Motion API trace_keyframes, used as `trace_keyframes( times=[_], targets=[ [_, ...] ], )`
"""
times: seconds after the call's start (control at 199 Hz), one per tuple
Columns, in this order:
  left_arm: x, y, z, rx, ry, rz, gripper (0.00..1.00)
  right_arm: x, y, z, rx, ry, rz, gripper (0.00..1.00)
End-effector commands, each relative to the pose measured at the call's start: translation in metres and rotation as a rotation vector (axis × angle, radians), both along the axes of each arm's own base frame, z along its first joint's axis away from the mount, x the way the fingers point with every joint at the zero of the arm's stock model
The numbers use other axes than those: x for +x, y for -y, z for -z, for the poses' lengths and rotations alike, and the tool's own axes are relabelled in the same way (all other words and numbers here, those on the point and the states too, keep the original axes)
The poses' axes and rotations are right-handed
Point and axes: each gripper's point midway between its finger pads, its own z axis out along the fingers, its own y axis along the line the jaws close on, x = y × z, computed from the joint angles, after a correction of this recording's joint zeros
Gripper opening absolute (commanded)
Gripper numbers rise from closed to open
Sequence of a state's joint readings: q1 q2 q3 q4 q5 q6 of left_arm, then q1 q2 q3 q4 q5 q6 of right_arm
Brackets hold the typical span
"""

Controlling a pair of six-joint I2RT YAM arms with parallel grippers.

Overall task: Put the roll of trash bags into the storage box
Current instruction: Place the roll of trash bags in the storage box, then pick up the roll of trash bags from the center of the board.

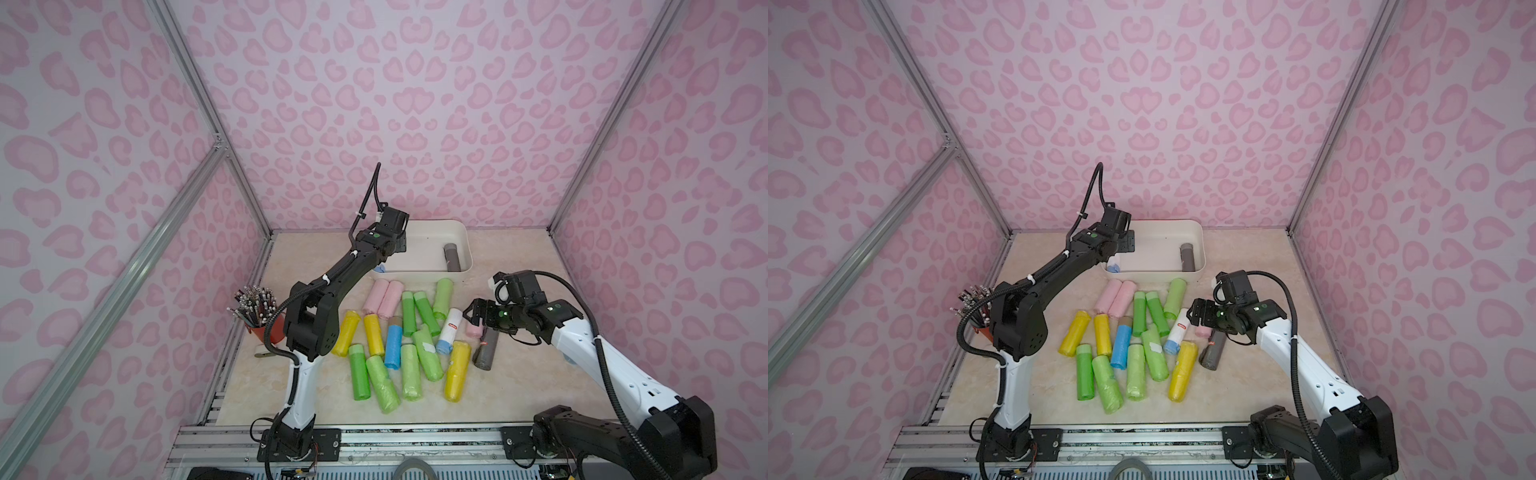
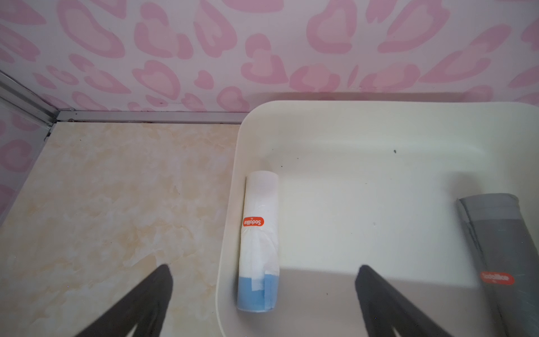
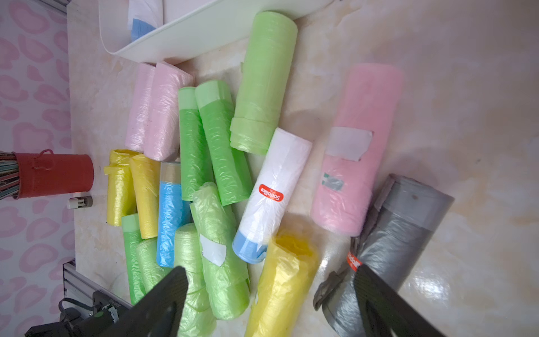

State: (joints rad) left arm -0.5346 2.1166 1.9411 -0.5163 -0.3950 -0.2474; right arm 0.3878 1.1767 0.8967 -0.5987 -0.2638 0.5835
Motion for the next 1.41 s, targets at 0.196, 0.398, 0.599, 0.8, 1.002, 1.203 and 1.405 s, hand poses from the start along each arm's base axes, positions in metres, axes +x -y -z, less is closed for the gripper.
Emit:
trace_keyframes(
  times=[0.196,0.398,0.599,0.8,1.002,1.203,1.405],
  targets=[
    [-0.051,0.005,-0.072,-0.124,0.186,0.015,1.00,-0.004,0.014,0.004,-0.059,-0.011,0.042,0.91],
    [-0.098,-0.001,-0.086,-0.198,0.205,0.034,1.00,-0.006,0.035,0.024,-0.126,-0.069,0.112,0.92],
    [-0.163,-0.007,-0.072,-0.312,0.208,0.057,1.00,-0.021,0.065,0.056,-0.213,-0.202,0.184,0.89],
    [-0.207,0.010,-0.043,-0.494,0.152,0.199,1.00,-0.032,0.076,0.074,-0.189,-0.231,0.250,0.77],
    [-0.225,0.025,-0.020,-0.584,0.100,0.270,1.00,-0.034,0.063,0.087,-0.129,-0.277,0.224,0.77],
    [-0.226,0.029,-0.018,-0.611,0.118,0.276,1.00,-0.027,0.046,0.093,-0.045,-0.284,0.204,0.76],
    [-0.223,0.027,-0.019,-0.612,0.142,0.259,1.00,-0.025,0.049,0.107,-0.093,-0.312,0.222,0.73]
  ],
)
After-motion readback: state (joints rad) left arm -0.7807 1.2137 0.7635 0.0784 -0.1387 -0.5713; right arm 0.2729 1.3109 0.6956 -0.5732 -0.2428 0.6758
